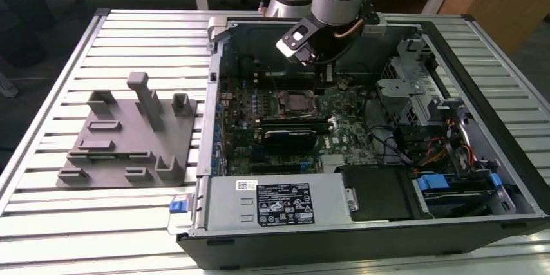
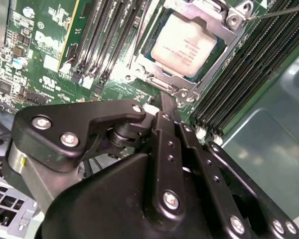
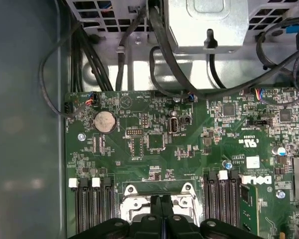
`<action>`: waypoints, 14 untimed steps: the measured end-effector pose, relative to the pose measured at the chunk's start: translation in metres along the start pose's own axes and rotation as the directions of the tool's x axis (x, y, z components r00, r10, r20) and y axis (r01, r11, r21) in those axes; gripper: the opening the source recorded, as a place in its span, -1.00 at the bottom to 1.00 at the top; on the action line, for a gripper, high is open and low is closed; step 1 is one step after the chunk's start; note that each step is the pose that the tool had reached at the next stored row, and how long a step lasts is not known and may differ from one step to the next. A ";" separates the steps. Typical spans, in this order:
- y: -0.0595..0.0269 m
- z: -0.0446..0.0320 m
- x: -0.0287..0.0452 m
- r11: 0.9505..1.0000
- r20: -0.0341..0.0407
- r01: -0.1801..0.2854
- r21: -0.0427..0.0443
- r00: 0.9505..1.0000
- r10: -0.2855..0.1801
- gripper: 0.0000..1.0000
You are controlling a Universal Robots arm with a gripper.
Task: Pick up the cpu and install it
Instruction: 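Close the cpu cover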
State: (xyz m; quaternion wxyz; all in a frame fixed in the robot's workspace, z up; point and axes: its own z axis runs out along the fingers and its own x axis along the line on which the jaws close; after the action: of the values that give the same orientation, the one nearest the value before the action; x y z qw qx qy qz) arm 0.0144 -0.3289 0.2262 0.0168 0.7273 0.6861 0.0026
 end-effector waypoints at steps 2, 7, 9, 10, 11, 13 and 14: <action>0.0000 0.0000 0.0000 1.000 0.000 0.000 0.000 1.000 0.000 -0.79; -0.0046 0.0002 -0.0005 1.000 0.000 0.000 0.000 1.000 0.000 -0.79; -0.0078 0.0002 -0.0013 1.000 0.000 0.000 0.000 1.000 0.000 -0.79; -0.0092 0.0003 -0.0016 1.000 0.000 0.000 0.000 1.000 0.000 -0.79; -0.0106 0.0003 -0.0018 1.000 0.000 0.000 0.000 1.000 0.000 -0.79; -0.0133 0.0003 -0.0023 1.000 0.000 0.000 0.000 1.000 0.000 -0.79; -0.0149 0.0003 -0.0025 1.000 0.000 0.000 0.000 1.000 0.000 -0.79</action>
State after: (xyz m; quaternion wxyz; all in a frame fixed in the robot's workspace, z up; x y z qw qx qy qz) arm -0.0005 -0.3306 0.2255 0.0168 0.7273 0.6861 0.0026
